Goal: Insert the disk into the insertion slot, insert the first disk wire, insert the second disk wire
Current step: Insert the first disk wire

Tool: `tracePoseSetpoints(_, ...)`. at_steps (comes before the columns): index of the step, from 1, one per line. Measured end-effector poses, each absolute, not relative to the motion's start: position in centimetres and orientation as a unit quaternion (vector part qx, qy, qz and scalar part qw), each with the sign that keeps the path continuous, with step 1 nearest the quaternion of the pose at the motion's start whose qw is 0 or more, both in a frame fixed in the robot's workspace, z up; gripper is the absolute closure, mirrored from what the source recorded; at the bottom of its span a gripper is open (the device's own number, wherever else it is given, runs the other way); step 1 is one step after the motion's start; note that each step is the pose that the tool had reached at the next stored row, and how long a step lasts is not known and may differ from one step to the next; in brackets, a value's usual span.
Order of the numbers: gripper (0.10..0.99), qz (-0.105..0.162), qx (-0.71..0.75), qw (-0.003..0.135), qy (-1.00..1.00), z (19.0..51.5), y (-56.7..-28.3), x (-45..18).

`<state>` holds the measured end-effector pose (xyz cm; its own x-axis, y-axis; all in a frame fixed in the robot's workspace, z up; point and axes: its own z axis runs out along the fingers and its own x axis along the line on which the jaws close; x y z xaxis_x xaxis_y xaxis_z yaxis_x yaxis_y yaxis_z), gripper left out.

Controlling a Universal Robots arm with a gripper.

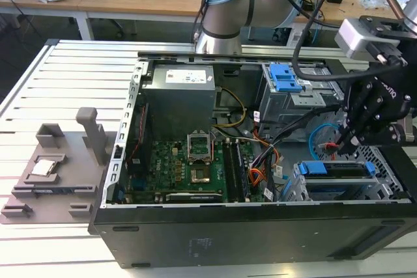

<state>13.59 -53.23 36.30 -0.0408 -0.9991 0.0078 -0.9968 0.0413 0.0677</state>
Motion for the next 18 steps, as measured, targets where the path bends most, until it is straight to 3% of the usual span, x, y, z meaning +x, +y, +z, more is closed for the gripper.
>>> tracePoseSetpoints(8, 0.925, -0.022, 0.692, 0.026, -0.721, 36.3, -56.0, 13.6)
tracePoseSetpoints(18, 0.925, -0.022, 0.692, 0.026, -0.721, 35.6, -57.0, 13.6)
